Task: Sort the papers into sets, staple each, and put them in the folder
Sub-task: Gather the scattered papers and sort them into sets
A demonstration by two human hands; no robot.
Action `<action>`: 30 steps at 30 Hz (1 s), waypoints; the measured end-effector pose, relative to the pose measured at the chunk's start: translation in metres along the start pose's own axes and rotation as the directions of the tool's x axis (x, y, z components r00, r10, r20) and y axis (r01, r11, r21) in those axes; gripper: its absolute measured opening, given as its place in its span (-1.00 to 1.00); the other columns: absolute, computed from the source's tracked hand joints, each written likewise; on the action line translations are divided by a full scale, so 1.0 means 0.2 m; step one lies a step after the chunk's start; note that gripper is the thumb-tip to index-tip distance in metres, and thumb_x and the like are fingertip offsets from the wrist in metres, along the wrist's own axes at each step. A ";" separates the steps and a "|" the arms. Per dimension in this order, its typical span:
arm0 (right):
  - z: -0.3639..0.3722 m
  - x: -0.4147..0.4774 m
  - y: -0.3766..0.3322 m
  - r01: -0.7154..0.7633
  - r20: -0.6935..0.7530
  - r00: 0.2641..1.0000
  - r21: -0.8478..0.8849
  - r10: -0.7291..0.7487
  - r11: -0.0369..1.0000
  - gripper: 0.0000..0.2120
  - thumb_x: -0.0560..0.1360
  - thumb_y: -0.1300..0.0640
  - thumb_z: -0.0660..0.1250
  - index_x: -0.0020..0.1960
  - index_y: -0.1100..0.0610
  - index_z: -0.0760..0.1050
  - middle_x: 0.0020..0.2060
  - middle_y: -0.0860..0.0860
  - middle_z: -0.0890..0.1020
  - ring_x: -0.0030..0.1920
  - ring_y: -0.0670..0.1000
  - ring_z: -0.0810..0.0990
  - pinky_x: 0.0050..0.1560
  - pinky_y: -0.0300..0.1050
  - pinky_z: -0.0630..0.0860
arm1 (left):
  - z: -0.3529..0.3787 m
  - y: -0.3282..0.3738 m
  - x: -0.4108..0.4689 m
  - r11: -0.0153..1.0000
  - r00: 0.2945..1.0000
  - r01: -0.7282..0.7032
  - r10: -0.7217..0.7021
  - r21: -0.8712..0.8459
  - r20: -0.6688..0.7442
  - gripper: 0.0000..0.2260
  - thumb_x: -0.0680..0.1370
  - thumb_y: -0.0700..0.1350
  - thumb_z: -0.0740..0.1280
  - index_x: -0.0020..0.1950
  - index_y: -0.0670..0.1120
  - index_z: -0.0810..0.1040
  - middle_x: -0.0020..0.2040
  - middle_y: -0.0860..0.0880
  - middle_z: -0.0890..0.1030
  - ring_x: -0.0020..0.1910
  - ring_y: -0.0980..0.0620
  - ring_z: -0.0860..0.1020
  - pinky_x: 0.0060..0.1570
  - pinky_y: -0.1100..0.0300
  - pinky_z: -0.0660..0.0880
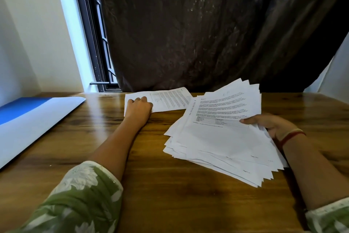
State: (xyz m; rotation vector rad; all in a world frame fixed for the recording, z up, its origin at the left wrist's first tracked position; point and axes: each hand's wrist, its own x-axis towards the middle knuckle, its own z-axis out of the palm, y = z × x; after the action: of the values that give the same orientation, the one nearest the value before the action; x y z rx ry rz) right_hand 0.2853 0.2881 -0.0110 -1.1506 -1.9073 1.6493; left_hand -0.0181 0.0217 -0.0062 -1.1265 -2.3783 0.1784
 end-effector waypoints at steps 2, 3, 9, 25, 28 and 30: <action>-0.05 0.07 0.04 -0.012 0.053 0.999 0.047 0.009 0.999 -0.04 -0.13 0.01 0.71 0.25 0.07 0.53 0.23 0.09 0.58 0.23 0.25 0.51 0.35 0.24 0.36 | 0.00 0.00 -0.01 1.000 1.000 0.008 -0.008 -0.009 -0.012 -0.73 0.61 -0.08 0.22 0.29 -0.09 0.49 0.23 -0.14 0.47 0.22 -0.11 0.46 0.21 -0.01 0.39; -0.06 0.05 0.03 -0.019 0.068 0.998 0.053 0.015 0.998 0.04 -0.22 -0.01 0.72 0.25 0.07 0.54 0.22 0.09 0.59 0.22 0.25 0.52 0.34 0.25 0.37 | 0.00 -0.01 -0.01 0.999 0.999 0.026 -0.026 -0.035 -0.018 -0.71 0.61 -0.08 0.20 0.31 -0.11 0.47 0.25 -0.14 0.46 0.23 -0.11 0.45 0.22 -0.03 0.39; -0.07 -0.04 0.00 -0.062 0.107 0.993 0.134 0.048 0.989 0.14 -0.34 0.07 0.73 0.25 0.13 0.54 0.16 0.12 0.63 0.16 0.26 0.58 0.23 0.20 0.48 | -0.06 -0.17 -0.06 0.928 0.966 0.223 -0.251 -0.298 -0.059 -0.73 0.62 -0.04 0.10 0.16 -0.18 0.44 0.08 -0.22 0.59 0.06 -0.21 0.54 0.09 -0.07 0.43; 0.29 -0.18 -0.12 -0.015 0.245 0.969 -0.020 0.019 1.000 -0.68 0.47 0.30 0.40 0.21 0.16 0.52 0.14 0.11 0.62 -0.01 0.12 0.64 -0.20 -0.07 0.61 | -0.52 0.50 -0.22 0.948 0.984 -0.046 0.097 -0.316 0.149 -0.74 0.62 -0.11 0.11 0.26 -0.14 0.42 0.20 -0.14 0.56 0.15 -0.15 0.52 -0.04 0.07 0.36; 0.29 -0.19 -0.13 -0.014 0.260 0.965 -0.017 0.018 1.000 -0.76 0.50 0.32 0.36 0.14 0.14 0.52 0.03 0.08 0.64 -0.13 0.07 0.66 -0.36 -0.15 0.60 | -0.53 0.65 -0.29 0.956 0.987 -0.144 0.159 -0.256 0.037 -0.78 0.63 -0.11 0.11 0.23 -0.13 0.40 0.12 -0.12 0.59 0.04 -0.11 0.57 -0.15 0.14 0.34; 0.30 -0.19 -0.13 -0.014 0.261 0.965 -0.019 0.018 1.000 -0.79 0.51 0.32 0.36 0.11 0.14 0.54 0.00 0.06 0.65 -0.16 0.04 0.67 -0.31 -0.15 0.60 | -0.54 0.70 -0.33 0.936 0.983 -0.182 0.184 -0.303 -0.021 -0.77 0.64 -0.05 0.11 0.22 -0.11 0.42 0.12 -0.10 0.59 0.00 -0.08 0.57 -0.15 0.16 0.38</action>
State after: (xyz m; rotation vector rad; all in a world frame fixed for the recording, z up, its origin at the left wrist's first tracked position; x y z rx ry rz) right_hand 0.2566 0.2207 0.0082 -0.9978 -2.0770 1.8757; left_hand 0.1664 0.0531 0.0178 -1.4927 -2.3595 -0.1276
